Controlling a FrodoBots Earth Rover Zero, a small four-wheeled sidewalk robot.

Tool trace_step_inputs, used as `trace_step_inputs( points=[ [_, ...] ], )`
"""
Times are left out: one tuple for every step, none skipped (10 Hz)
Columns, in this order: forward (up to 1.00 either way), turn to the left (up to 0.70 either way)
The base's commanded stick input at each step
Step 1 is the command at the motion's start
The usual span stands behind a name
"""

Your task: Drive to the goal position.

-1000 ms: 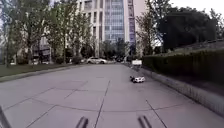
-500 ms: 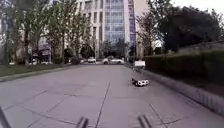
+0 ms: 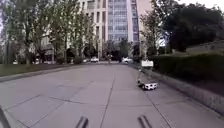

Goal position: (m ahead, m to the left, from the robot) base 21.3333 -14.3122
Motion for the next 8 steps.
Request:
trace_step_inputs(
  points=[
    [0.70,0.00],
    [0.70,0.00],
    [0.70,0.00],
    [0.70,0.07],
    [0.70,0.14],
    [0.70,0.14],
    [0.70,0.14],
    [0.70,0.14]
  ],
)
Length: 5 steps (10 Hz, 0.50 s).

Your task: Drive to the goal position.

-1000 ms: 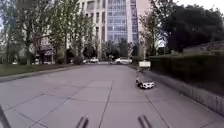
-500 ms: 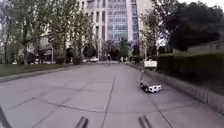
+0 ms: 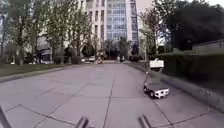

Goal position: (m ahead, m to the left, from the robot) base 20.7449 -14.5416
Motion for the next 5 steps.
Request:
trace_step_inputs(
  points=[
    [0.70,0.14],
    [0.70,0.14],
    [0.70,0.14],
    [0.70,0.14],
    [0.70,0.14]
  ],
)
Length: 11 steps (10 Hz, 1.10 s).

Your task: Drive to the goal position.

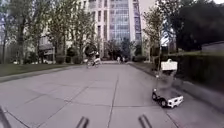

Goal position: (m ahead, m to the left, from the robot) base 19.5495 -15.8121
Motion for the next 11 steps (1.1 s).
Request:
trace_step_inputs(
  points=[
    [0.39,0.08],
    [0.00,0.00],
    [0.00,0.00],
    [0.00,0.00],
    [0.00,0.00],
    [0.00,0.00],
    [0.00,0.00],
    [0.00,0.00],
    [0.00,0.00],
    [0.00,0.00],
    [0.14,0.00]
  ],
)
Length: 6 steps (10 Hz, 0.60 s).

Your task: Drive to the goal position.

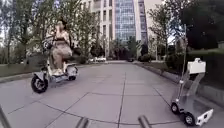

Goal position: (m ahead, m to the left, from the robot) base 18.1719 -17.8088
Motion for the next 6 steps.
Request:
trace_step_inputs(
  points=[
    [0.38,0.00],
    [0.70,0.00],
    [0.70,0.00],
    [0.70,0.00],
    [0.70,0.00],
    [0.70,0.00]
  ],
)
